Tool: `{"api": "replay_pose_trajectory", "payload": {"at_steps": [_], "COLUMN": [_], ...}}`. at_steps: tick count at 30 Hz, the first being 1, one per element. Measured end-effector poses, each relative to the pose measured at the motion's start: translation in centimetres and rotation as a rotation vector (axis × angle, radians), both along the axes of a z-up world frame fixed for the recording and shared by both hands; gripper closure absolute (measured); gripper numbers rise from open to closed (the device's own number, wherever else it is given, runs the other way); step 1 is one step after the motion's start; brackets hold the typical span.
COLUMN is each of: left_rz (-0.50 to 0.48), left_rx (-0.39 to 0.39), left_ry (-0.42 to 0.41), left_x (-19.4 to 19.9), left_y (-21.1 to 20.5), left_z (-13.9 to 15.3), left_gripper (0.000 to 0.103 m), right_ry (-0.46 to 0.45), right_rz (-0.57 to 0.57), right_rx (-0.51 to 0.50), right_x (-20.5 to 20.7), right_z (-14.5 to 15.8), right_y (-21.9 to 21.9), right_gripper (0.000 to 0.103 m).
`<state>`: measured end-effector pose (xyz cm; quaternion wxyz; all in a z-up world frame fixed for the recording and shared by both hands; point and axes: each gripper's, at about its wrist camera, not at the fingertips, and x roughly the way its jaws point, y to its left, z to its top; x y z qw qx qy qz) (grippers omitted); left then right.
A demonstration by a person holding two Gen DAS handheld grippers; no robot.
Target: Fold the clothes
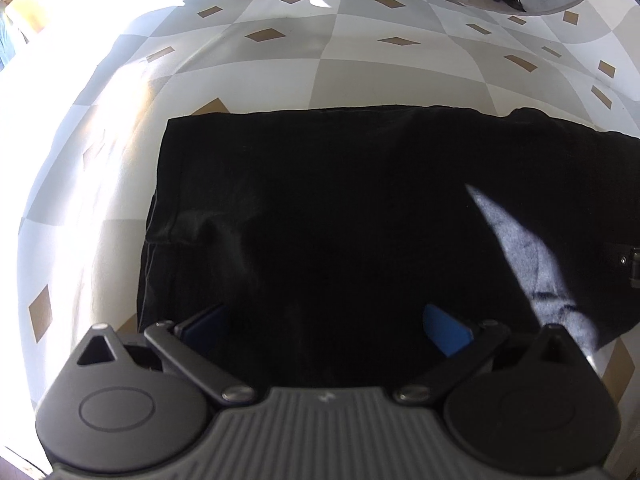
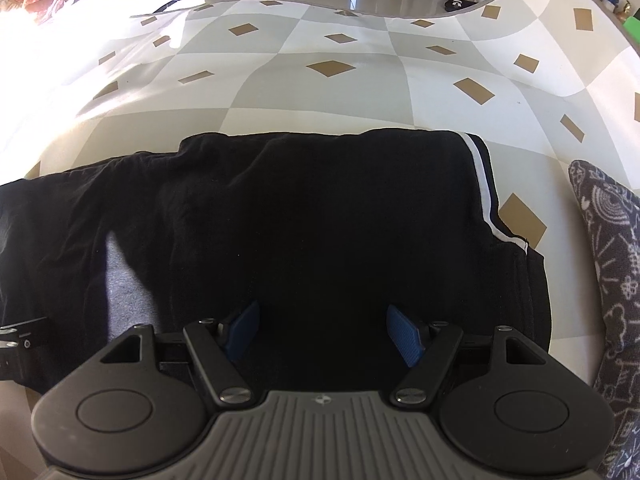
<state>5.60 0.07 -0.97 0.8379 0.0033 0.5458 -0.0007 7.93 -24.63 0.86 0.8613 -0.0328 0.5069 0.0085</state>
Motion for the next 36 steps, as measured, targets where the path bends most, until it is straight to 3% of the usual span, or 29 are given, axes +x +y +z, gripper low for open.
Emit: {"api": "replay_pose_trajectory", "payload": {"at_steps": [36], "left_rz": [0.017], "left_rx": [-0.007], "left_ry": [-0.054], "left_x": [-5.6], "left_y": [0.9], "left_z": [-0.1], "left_gripper": [0.0], "right_ry": [-0.036], "right_rz": [0.058], "right_rx": [0.015], "right_x": [-0.8], "right_z": [-0.5], "right_y": [-1.6], "right_gripper": [0.021]}}
